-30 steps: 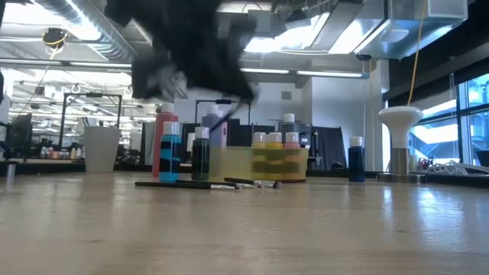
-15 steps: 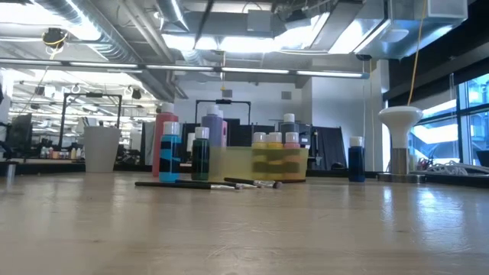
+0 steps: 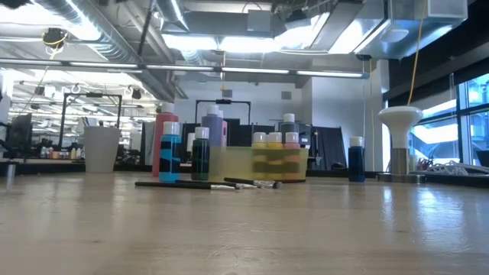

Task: Pick & Place Paint Supplies
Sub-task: Put the silver paintbrush into the white cup

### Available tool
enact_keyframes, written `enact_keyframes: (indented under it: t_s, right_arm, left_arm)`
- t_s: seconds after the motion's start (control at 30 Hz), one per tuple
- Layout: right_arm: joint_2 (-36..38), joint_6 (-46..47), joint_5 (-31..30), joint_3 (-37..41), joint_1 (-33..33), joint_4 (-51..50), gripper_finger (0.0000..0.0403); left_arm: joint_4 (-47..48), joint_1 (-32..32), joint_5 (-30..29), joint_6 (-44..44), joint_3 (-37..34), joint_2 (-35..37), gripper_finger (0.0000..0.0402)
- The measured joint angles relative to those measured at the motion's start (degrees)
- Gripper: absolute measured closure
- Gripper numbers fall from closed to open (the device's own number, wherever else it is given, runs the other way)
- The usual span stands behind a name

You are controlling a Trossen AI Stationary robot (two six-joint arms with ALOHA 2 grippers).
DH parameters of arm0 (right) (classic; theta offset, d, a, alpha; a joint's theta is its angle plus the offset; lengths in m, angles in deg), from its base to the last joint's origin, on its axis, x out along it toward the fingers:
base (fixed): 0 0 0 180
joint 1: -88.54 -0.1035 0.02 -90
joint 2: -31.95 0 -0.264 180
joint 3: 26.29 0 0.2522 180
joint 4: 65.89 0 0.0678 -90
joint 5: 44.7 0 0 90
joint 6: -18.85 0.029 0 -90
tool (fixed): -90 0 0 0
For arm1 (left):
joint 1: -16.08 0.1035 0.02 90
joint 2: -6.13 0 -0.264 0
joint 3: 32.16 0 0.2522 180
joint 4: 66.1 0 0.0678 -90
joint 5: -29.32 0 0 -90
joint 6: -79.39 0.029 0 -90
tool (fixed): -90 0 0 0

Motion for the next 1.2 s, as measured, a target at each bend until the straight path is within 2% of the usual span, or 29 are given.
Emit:
enact_keyframes:
  t_s: [0.17, 0.4, 0.57, 0.93, 1.2]
  right_arm:
    - [0.0, 0.0, -0.04, 0.0, 0.26, 0.64, 0.0169]
    - [0.0, -0.04, -0.2, 0.0, 0.76, 0.87, 0.0169]
    - [0.0, -0.04, -0.17, 0.0, 0.72, 0.82, 0.0169]
    - [-0.07, -0.02, -0.15, 0.0, 0.59, 0.79, 0.0169]
    - [-0.07, -0.02, -0.15, 0.0, 0.66, 0.78, 0.0169]
  left_arm:
    - [-9.3, -0.12, -8.41, 4.06, -6.17, 4.89, 0.0387]
    - [-22.25, 0.07, -13.54, 11.68, -10.93, 6.42, 0.0387]
    - [-28.73, 2.83, -14.74, 14.72, -13.29, 6.42, 0.0387]
    - [-42.01, 13.23, -14.94, 14.8, -20.8, 7.32, 0.0387]
    - [-44.54, 20.09, -14.75, 14.79, -22.92, 8.17, 0.0387]
